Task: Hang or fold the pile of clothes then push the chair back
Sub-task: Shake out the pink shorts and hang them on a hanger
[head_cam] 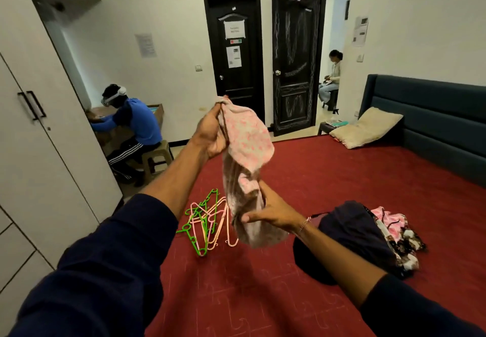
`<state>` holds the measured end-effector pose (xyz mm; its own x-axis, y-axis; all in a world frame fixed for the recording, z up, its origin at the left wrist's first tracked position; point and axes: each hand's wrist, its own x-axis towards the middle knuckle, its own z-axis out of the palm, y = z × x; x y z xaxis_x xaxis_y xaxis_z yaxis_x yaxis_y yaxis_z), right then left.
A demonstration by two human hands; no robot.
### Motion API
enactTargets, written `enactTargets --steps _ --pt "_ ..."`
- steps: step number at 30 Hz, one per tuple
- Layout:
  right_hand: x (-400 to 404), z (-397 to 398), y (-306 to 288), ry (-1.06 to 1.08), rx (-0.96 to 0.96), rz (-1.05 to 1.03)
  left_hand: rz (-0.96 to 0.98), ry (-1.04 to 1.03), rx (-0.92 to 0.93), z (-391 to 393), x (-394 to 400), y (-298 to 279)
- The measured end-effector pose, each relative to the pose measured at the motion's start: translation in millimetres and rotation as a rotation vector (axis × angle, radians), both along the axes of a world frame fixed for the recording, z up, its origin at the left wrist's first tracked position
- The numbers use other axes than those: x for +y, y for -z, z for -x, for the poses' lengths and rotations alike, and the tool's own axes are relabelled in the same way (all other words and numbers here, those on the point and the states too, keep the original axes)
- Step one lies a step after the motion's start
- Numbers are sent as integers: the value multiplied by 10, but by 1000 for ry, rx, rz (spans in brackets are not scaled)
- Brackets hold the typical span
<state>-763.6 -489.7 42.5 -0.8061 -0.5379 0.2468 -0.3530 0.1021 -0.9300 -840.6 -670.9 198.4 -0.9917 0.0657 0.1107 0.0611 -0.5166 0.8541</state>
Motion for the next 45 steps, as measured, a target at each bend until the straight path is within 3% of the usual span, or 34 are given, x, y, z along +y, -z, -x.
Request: enactTargets --steps 4,8,13,18,21,23,25,27,30,35,41,43,45 --pt "-154 29 -219 202 216 73 -71 -163 -8 61 -289 -104" --pt "-171 122 -591 266 224 116 -43 -213 -34 148 -511 -112" --pt "-254 314 -1001 291 265 131 499 -232 44 -263 -314 -308" --pt "-233 449 -1407 390 453 171 898 -57 192 -546 -129 -482" --pt "-150 561 -1636 373 590 50 949 -123 319 -460 -78 -546" --pt "-85 656 -1762 311 677 -64 845 -153 322 -379 -62 -577" --pt "-11 734 -1851 244 711 -158 720 -49 335 -328 -36 -601" --pt "59 780 -1932 156 762 -213 712 38 383 -290 -43 -604" --pt "138 815 -2068 100 808 -301 863 74 429 -239 -59 -595" --pt "286 847 -2299 136 780 -381 1210 -127 454 -289 -56 -769" --pt "561 850 -2527 79 760 -622 1305 -304 590 -325 -215 -1019" --pt "655 863 -2573 70 748 -590 1409 -322 614 -330 -303 -1117" --pt "690 849 -2621 88 854 -547 1502 -356 632 -346 -345 -1204"
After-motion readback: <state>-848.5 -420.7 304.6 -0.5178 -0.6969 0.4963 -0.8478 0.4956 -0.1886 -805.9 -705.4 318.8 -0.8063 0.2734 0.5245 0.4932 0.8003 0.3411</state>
